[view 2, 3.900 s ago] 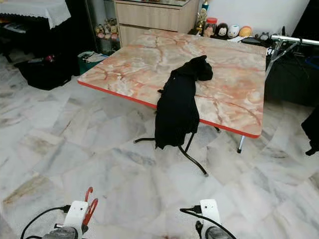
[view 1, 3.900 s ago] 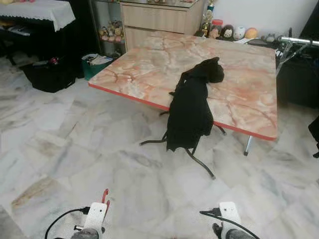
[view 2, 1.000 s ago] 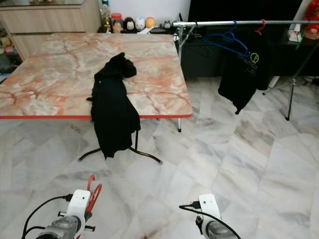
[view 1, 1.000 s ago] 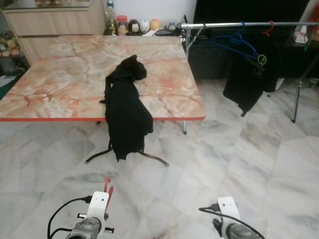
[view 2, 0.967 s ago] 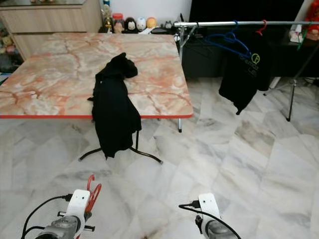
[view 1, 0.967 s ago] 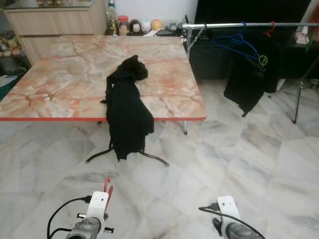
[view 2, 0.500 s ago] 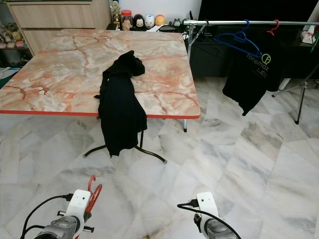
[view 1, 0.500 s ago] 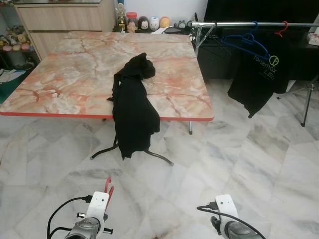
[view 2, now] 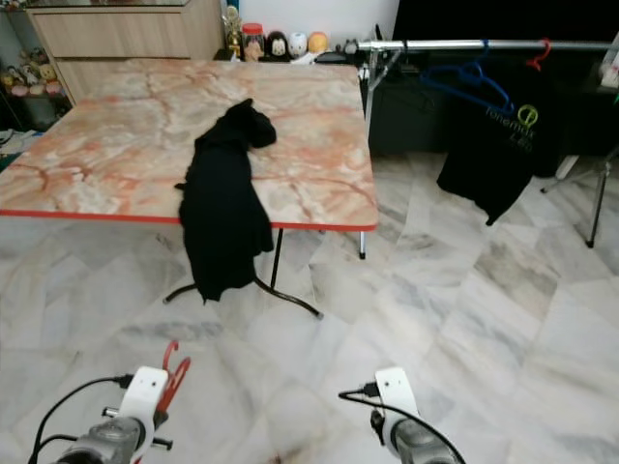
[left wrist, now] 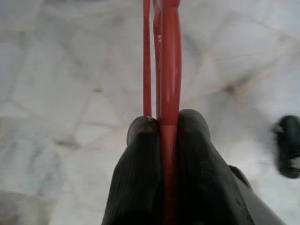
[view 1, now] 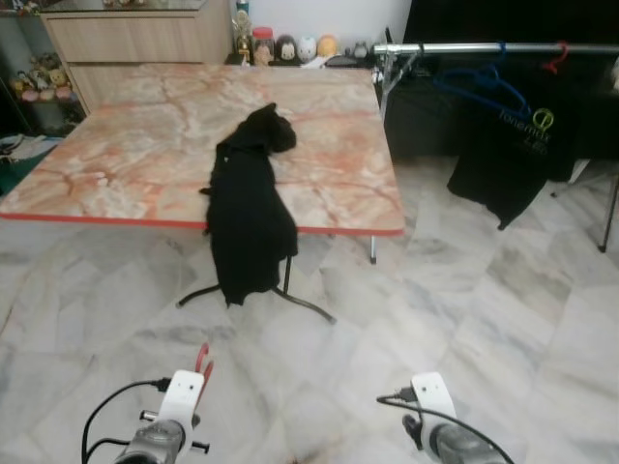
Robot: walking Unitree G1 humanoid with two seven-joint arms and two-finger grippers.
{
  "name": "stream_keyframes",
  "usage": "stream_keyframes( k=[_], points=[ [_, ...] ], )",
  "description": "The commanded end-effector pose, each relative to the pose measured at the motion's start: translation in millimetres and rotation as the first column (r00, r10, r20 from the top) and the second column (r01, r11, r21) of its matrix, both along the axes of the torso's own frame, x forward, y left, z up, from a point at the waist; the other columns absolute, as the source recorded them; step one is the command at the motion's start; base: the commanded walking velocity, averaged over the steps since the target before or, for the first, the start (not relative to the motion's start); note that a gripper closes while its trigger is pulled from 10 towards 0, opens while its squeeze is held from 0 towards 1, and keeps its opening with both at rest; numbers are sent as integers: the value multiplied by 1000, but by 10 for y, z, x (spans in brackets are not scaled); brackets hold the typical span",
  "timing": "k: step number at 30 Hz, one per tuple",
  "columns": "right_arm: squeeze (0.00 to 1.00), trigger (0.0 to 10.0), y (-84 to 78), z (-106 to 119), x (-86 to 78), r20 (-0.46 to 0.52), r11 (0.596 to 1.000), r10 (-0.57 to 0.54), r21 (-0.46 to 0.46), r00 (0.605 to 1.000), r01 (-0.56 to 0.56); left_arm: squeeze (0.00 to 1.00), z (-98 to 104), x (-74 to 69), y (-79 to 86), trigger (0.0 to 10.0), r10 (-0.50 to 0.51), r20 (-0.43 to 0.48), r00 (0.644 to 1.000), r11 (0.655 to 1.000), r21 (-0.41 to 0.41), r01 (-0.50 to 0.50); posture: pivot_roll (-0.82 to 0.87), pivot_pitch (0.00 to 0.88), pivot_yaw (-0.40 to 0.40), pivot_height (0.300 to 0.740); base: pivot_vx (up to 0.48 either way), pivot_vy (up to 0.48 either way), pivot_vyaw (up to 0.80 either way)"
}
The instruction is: Hang hanger
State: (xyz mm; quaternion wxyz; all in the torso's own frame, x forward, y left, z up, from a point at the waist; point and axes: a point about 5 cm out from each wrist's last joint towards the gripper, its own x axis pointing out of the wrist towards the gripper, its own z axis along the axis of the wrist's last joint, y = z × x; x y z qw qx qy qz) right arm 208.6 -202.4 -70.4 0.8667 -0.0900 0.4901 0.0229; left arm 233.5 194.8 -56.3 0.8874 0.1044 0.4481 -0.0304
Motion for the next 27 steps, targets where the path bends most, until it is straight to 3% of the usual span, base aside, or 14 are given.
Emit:
stream_keyframes(
  k=[1,27],
  points=[
    [0,10000,35,28,58,20,1000,11,4,1000,-11,0,-8,-19,37,10000,-4,-17,1000,1000,13,4,-46,0,-18,740,0,-319,0],
    [0,10000,41,21,48,16,1000,19,-1,1000,-19,0,-15,-31,41,10000,-4,-18,1000,1000,12,4,-49,0,-12,740,0,-319,0]
  ],
)
